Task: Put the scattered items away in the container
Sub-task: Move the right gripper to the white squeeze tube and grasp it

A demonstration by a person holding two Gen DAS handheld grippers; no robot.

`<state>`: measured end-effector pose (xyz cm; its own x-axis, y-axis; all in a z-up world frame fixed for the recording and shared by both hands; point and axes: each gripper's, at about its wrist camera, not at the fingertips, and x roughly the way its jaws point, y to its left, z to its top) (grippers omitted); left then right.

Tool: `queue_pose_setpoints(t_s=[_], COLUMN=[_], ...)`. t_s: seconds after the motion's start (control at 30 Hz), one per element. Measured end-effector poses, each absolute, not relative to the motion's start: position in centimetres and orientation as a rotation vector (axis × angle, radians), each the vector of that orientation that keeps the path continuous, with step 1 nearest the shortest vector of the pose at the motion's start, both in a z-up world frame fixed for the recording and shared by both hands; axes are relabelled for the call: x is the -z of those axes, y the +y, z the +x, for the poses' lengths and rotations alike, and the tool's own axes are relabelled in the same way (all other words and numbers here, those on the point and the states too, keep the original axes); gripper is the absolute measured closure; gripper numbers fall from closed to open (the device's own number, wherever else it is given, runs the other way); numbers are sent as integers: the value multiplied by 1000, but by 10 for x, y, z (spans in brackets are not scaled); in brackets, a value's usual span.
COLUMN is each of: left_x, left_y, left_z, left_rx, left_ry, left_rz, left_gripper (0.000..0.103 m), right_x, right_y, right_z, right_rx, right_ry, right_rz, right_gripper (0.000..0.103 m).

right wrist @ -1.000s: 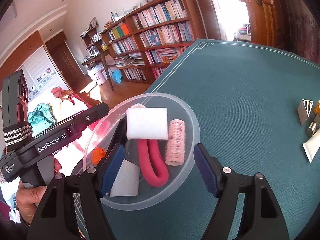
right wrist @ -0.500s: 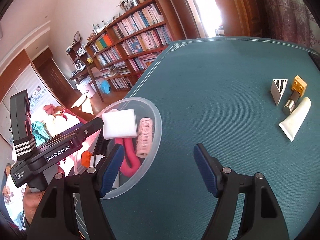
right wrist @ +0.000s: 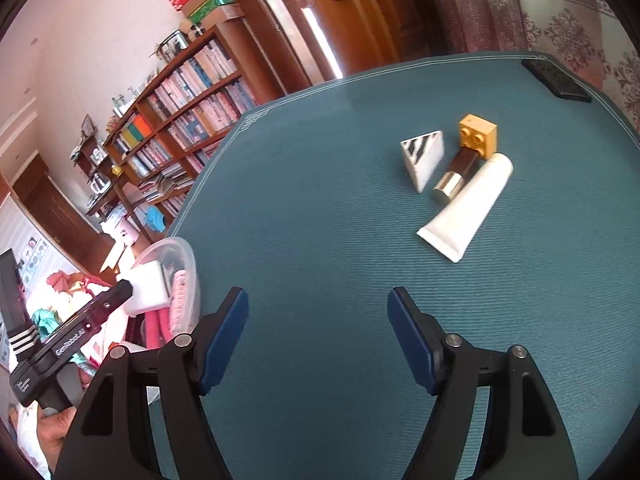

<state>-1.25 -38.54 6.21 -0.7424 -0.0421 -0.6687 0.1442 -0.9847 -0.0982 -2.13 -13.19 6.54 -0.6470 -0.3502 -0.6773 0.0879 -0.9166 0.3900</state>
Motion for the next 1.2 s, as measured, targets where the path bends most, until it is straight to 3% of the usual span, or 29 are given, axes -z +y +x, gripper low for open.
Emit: queue_pose_setpoints(t_s=[0.33,0.9,1.2], left_x=[-78,-79,-80], left_y=[-364,-339,-314], left_z=[-11,-20,-27], left_rx=[2899,2941,2989], left_ry=[180,154,112], left_rz=[1029,1063,1092], left_gripper=[19,18,18], right_x=[-58,-40,-38], right_y=[-65,-67,-48], right_z=[-48,-99,-88], right_rx=[2789,2916,2915], right_ry=[-626,-386,-376], right_rz=[1245,1304,1283], right_gripper=[28,28,58])
